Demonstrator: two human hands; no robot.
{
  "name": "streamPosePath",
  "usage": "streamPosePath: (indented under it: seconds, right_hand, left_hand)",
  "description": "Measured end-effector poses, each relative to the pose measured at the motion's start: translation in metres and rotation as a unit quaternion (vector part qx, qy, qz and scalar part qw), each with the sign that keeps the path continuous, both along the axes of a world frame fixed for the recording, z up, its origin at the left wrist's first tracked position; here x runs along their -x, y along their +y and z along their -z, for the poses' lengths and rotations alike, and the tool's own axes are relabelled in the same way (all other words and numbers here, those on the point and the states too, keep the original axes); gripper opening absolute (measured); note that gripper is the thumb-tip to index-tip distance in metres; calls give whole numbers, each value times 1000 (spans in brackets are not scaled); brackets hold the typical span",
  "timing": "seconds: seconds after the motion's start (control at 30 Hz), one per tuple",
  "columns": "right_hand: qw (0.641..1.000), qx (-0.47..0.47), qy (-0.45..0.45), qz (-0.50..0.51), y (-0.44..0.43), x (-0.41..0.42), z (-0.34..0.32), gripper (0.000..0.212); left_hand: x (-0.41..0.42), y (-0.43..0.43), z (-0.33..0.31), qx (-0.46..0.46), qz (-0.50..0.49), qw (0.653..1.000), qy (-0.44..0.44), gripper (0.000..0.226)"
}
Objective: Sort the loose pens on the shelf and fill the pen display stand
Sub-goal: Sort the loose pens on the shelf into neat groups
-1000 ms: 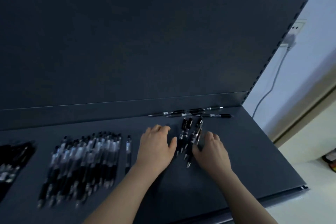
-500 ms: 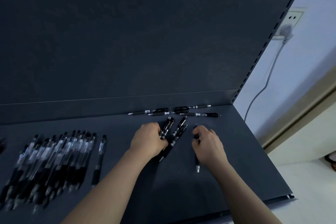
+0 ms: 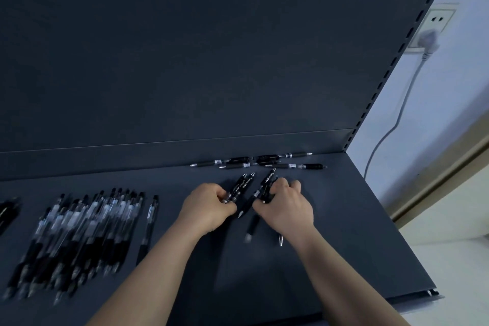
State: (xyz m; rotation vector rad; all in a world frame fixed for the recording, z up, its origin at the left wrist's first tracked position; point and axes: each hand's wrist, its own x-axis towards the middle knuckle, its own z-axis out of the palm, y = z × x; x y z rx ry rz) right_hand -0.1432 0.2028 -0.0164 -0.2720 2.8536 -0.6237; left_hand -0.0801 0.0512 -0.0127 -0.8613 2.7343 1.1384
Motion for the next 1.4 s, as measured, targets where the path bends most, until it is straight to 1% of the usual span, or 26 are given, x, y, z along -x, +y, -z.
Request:
streamPosePath:
  seconds: [0.07,0.17,0.23,0.3,0.37,0.57,0.63,0.8,0.93,1.07,1.17,1.3,1.4]
  right_hand:
    - [1000,12,-4,0,6,1,-1,43]
    - [999,47,-14,1,14,3,0,38]
    - [997,70,-19,13,21,5,0,34]
    - [997,70,-10,27,30,9,1,25]
    - [997,69,-10,40,39,13,2,22]
    - [993,104,-37,33,54,19,5,36]
    - [991,122,-47,28,54,20,7,36]
    - [987,154,-34,32,48,29,5,18]
    - [984,171,7,45,40,41,3,16]
    - [989,141,18,42,34,58,6,21]
    - [993,111,-6,30,31,69,7,19]
    - [994,107,-14,26,31,74,6,17]
    - [993,121,-5,13,35,72,8,18]
  left_hand:
    - [3,3,0,28,8,1000,-1,23]
    - [9,13,-2,94,43,995,8,27]
    - [13,21,-3,116,57,992,13,31]
    - [17,28,-4,148,73,986,9,36]
    - [21,33,-3,172,85,981,11,32]
    - [22,33,2,175,106,979,0,17]
    - [19,31,4,176,115,978,6,18]
    - [20,19,1,142,109,984,20,11]
    - [19,7,-1,168,106,980,-20,16]
    - [21,3,-2,172,108,978,-48,26]
    - [25,4,-2,170,109,979,-39,33]
    - [29,5,-4,175,108,978,-28,19]
    - [29,2,-5,156,117,981,-25,16]
